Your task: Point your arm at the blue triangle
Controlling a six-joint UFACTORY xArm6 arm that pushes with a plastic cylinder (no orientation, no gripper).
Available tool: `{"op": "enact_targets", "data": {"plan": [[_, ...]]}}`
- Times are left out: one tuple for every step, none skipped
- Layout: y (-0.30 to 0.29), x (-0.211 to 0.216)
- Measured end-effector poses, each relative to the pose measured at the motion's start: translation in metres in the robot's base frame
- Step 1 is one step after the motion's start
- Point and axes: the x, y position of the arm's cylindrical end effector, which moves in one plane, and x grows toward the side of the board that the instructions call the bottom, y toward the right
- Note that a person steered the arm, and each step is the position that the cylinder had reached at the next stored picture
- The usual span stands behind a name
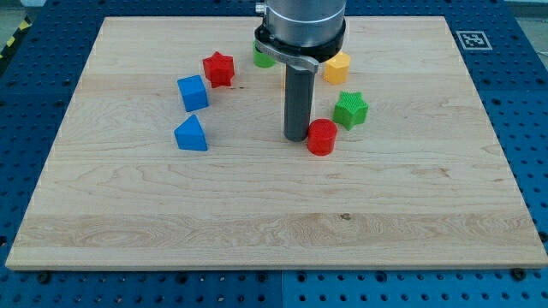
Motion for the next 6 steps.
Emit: {"op": "enact_targets", "data": {"plan": [[-0.013,0.019],[-0.015,0.049],[-0.050,0.063],[-0.111,0.052],[-0.166,0.036],[-0.169,0.020]]}}
